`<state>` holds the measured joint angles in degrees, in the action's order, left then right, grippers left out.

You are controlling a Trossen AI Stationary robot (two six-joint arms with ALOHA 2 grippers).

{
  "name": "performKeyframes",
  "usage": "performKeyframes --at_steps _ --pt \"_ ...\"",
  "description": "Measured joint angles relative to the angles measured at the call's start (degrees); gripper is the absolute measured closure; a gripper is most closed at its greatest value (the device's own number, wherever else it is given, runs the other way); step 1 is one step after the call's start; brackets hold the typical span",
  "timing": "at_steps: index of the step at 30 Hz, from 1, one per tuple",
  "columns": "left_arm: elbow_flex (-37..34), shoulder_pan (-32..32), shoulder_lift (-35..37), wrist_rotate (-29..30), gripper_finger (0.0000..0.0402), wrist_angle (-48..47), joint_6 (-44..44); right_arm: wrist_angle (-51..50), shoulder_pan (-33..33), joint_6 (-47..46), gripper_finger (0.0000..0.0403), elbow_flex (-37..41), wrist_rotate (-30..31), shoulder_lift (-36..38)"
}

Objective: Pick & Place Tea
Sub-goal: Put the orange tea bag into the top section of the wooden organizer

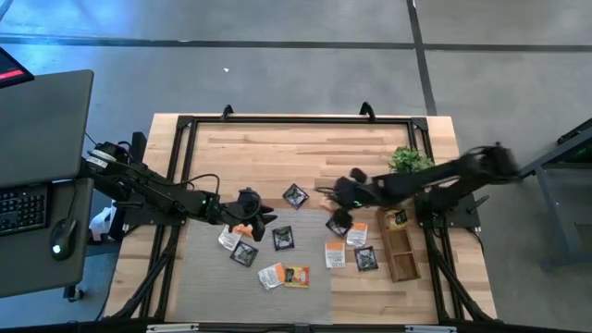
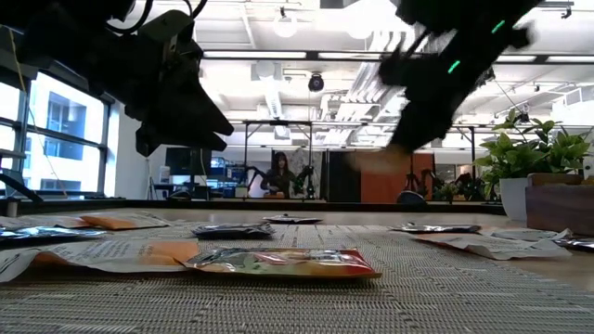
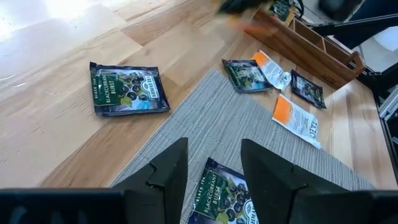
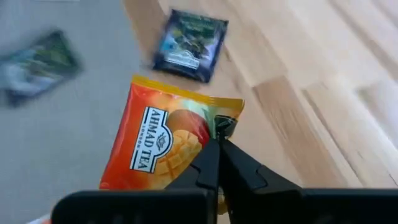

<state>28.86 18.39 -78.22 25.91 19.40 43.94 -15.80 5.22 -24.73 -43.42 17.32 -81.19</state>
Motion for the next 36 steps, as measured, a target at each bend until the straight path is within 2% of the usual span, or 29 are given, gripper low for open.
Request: performKeyframes --at_steps 5,7,10,12,14,16,19,24,32,36 --pt "0.0 0.0 0.0 0.0 0.0254 0.0 0.0 -20.2 9.0 -13.5 0.0398 0.0 9.1 14.4" --pt "0.0 0.0 0.0 0.0 0.0254 0.2 0.0 -30.5 13.2 -22.4 0.04 0.0 9.9 18.3" --pt "0.0 0.0 0.0 0.0 0.0254 0.1 0.3 -44.7 19.2 -36.3 0.0398 0.1 8.1 21.7" --pt "0.0 0.0 0.0 0.3 0.0254 0.2 1.5 -52.1 22.7 -44.4 0.04 0.1 3.8 22.7" --pt "0.0 0.0 0.0 0.5 0.0254 0.2 2.5 -56.4 25.5 -51.2 0.04 0.1 -1.1 22.5" --pt "0.0 0.0 0.0 1.0 0.0254 0.2 2.9 -58.1 28.0 -55.4 0.04 0.1 -2.9 21.8" --pt "0.0 0.0 0.0 3.3 0.0254 0.2 3.0 -59.7 29.9 -56.4 0.0401 0.3 -1.3 19.5" --pt "0.0 0.0 0.0 6.3 0.0254 0.2 3.0 -61.7 29.2 -56.7 0.0402 0.3 -1.1 13.9" --pt "0.0 0.0 0.0 6.6 0.0254 0.2 2.9 -62.9 29.2 -56.4 0.04 0.2 3.7 4.3" --pt "0.0 0.0 0.0 6.6 0.0254 0.2 2.9 -64.2 29.1 -55.7 0.0386 0.2 2.3 1.9"
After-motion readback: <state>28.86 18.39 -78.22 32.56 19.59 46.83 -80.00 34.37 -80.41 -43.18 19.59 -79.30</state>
